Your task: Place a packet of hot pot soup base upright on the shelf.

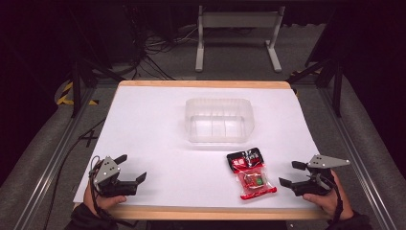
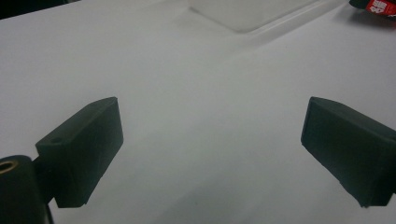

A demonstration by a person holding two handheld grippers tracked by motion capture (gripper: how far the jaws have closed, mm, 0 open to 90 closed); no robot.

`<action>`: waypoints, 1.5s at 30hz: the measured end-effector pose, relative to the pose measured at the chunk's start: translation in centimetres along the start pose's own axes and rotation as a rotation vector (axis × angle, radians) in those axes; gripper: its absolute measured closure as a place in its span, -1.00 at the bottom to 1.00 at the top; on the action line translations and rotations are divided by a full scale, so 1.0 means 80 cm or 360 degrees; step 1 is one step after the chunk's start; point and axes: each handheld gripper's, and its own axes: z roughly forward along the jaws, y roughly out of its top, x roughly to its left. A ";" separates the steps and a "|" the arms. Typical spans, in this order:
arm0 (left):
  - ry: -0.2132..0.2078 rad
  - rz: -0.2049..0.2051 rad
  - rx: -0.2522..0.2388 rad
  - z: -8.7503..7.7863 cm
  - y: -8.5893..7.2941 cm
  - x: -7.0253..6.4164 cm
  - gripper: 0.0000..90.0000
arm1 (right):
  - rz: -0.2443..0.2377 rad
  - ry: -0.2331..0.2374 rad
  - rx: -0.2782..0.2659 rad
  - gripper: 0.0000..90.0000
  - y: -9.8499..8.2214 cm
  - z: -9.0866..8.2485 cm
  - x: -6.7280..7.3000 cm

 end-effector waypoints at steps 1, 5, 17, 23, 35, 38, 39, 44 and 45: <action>0.0001 0.0005 -0.0005 -0.001 0.000 0.000 -0.86 | 0.0000 -0.0002 0.0002 -0.77 0.000 0.000 0.000; 0.0001 0.0014 -0.0003 -0.002 0.000 -0.002 -0.86 | -0.0010 -0.0003 0.0023 -0.80 0.004 0.002 0.001; -0.0024 0.0053 0.0030 0.002 0.001 -0.007 -0.86 | -0.0033 0.0173 0.0195 -0.84 0.051 0.060 0.000; -0.0044 0.0068 0.0046 0.004 0.001 -0.010 -0.86 | 0.0051 0.0220 0.0316 -0.87 0.065 0.101 -0.002; -0.0055 0.0071 0.0069 0.007 0.001 -0.012 -0.85 | 0.0090 0.0333 0.0269 -0.91 0.080 0.131 0.003; -0.0053 0.0081 0.0075 0.007 0.001 -0.011 -0.85 | 0.0085 0.0333 0.0260 -0.87 0.083 0.135 0.004; -0.0054 0.0081 0.0078 0.007 0.001 -0.011 -0.85 | 0.0071 0.0337 0.0269 -0.87 0.083 0.136 0.005; -0.0055 0.0087 0.0086 0.009 0.001 -0.012 -0.85 | -0.0011 0.0291 0.0298 -0.62 0.085 0.135 0.010; -0.0053 0.0088 0.0089 0.009 0.001 -0.012 -0.85 | -0.0040 0.0294 0.0306 -0.46 0.085 0.134 0.010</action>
